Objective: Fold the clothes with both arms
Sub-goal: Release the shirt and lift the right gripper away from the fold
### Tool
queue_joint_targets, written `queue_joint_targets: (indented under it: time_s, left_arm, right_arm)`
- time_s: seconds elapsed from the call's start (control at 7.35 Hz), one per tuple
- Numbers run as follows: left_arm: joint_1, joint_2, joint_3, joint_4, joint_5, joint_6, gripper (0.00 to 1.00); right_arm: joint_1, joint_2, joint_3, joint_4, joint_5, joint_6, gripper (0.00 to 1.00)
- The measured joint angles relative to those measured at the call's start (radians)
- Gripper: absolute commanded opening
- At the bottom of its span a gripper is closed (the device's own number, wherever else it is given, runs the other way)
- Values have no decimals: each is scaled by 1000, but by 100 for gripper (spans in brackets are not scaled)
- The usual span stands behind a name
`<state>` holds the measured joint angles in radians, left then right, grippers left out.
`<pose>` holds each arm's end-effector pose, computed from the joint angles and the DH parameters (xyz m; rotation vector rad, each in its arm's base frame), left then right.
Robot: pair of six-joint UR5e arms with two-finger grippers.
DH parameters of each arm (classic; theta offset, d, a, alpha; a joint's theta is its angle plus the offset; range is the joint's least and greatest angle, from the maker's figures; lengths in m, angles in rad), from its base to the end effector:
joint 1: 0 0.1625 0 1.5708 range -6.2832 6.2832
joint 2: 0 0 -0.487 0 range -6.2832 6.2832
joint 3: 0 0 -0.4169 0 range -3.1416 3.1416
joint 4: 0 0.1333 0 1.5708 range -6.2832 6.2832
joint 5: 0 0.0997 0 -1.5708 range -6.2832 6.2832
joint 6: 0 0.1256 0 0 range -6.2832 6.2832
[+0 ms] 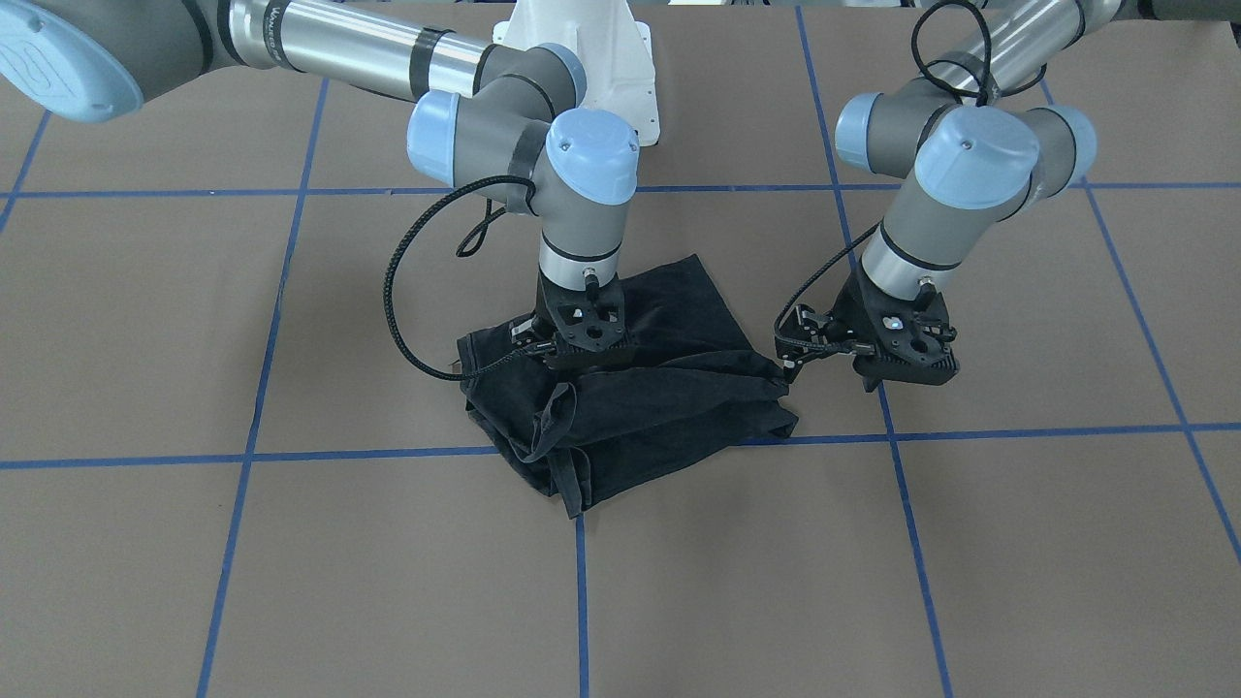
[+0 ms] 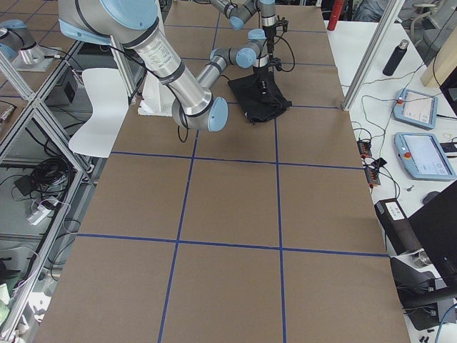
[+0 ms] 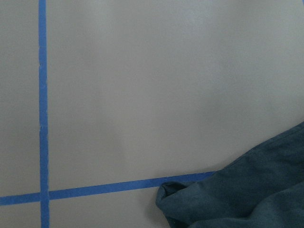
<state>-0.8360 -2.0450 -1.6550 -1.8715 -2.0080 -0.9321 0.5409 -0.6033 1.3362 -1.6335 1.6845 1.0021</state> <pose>0.4281 -0.5933 0.3737 0.2644 0.8996 0.0051 -0.6815 -0.5482 0.1958 0.2597 -0.6268 -0.0648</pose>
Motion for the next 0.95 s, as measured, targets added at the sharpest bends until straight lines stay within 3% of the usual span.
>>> queue_joint_targets:
  time_s: [0.54,0.95]
  left_arm:
    - [0,0,-3,0,0,1,100]
    - [0,1,-9,1,0,0,100]
  right_arm:
    - [93,55,-64,12,4,2,0]
    - [145,166,-345,181,1,14,0]
